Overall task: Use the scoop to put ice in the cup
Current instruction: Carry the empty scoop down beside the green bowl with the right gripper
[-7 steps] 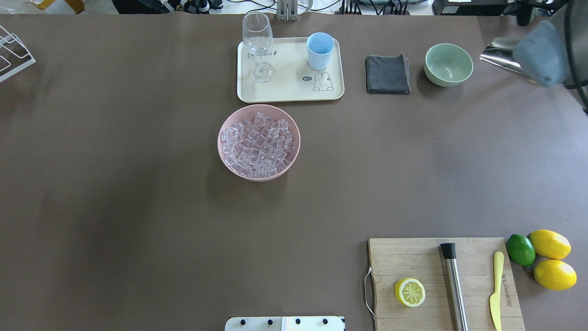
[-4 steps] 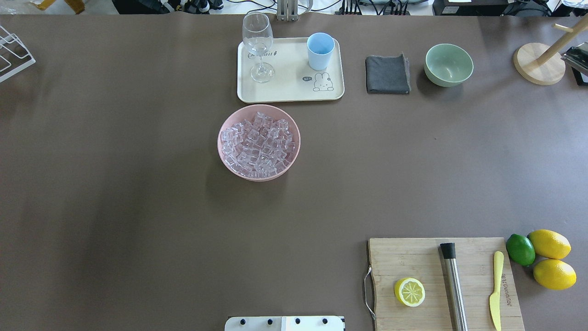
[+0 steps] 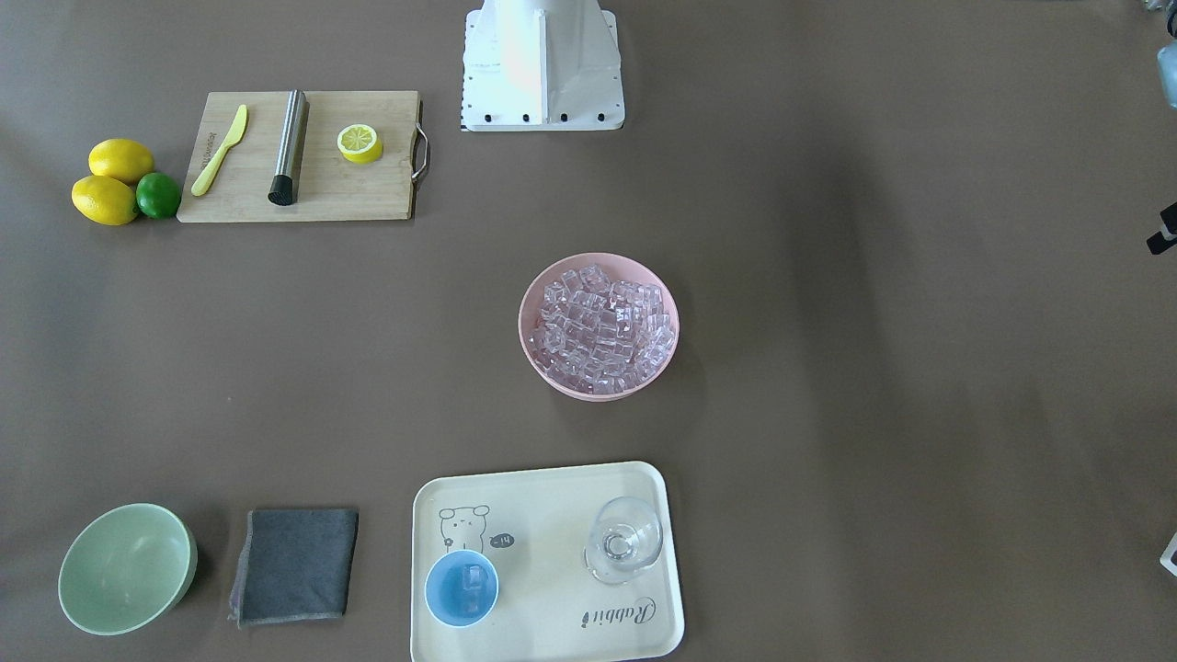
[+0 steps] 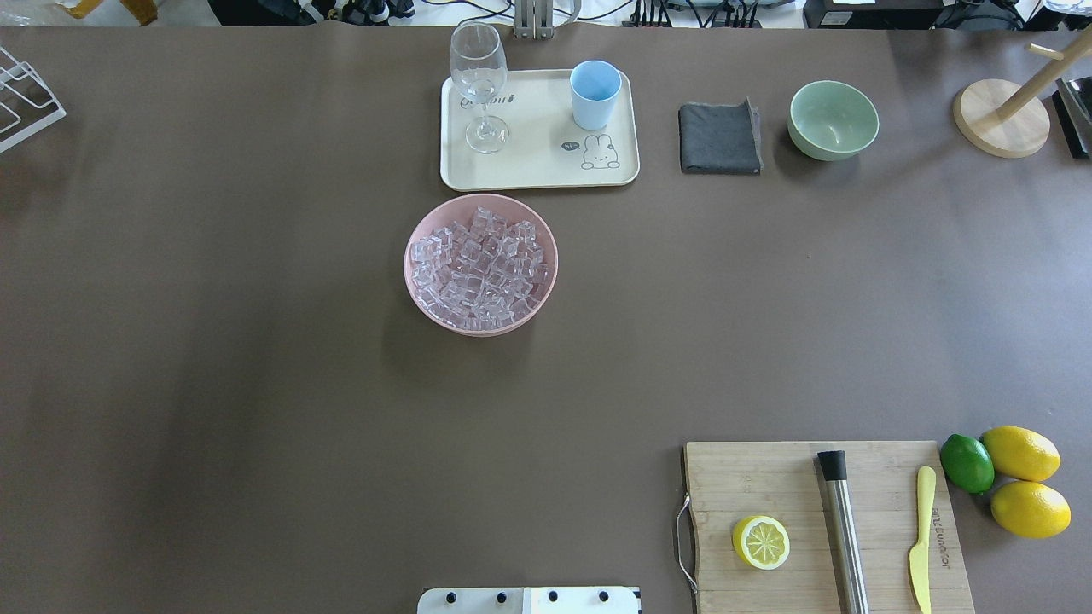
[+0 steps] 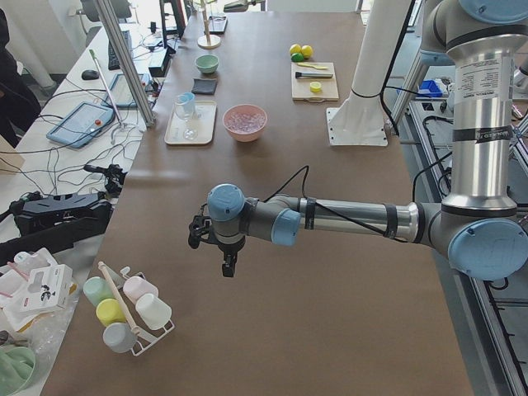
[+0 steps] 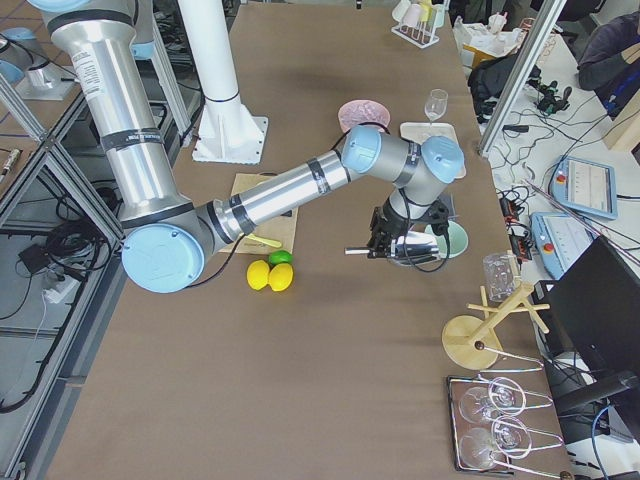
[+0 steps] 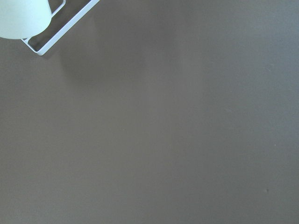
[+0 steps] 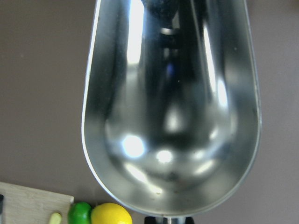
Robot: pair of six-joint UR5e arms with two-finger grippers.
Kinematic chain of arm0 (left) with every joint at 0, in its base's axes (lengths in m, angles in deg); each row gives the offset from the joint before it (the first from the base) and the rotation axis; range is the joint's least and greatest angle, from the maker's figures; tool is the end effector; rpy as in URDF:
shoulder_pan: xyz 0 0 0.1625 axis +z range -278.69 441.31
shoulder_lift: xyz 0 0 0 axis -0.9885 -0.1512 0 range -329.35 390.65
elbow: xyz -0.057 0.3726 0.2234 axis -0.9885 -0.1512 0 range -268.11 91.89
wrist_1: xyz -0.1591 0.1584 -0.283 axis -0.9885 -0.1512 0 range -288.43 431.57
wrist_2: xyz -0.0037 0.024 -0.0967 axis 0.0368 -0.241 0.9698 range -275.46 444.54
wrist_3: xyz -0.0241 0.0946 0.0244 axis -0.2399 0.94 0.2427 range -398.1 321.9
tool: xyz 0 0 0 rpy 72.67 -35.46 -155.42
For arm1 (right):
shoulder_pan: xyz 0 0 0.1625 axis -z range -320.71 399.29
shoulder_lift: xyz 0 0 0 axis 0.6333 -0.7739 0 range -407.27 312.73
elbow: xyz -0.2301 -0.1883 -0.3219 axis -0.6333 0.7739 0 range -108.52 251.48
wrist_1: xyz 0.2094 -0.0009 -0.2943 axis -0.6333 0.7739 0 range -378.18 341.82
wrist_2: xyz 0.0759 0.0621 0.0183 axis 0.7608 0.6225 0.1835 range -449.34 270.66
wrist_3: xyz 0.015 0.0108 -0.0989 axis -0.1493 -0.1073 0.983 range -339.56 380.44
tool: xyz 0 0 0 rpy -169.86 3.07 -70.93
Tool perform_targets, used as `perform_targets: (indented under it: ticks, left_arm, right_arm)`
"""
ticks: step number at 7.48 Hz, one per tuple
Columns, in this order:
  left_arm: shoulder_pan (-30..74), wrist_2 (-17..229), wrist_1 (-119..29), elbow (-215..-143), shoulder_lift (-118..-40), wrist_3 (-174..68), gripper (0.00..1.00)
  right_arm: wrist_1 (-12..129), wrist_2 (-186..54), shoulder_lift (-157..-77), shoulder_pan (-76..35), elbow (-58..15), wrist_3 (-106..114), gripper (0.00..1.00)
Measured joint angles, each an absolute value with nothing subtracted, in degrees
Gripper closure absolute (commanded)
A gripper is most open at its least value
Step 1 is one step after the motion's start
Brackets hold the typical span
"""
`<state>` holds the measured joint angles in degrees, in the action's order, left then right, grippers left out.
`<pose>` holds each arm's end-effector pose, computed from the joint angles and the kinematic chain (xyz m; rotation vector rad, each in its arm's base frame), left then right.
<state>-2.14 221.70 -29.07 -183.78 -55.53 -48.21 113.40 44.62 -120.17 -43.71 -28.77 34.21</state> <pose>-0.0114 -0.4226 0.6341 0.0846 0.8405 0.0314 0.0014 -0.5099 0.5218 -0.1909 -0.7777 -0.2478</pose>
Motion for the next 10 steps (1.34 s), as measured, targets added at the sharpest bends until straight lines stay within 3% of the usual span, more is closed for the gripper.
perform_targets:
  ticks: [4,10]
  left_arm:
    - [-2.2,221.7,-28.6,-183.4,-55.7,-48.2,0.03]
    - [-1.1,221.6,-28.5,-182.7,-56.1,-48.1,0.03]
  right_arm:
    - [90.4,48.7,-118.4,-25.4,-29.6,-8.8,1.0]
    - [81.1,45.5,-115.4,-11.2,-24.6,-19.4,1.0]
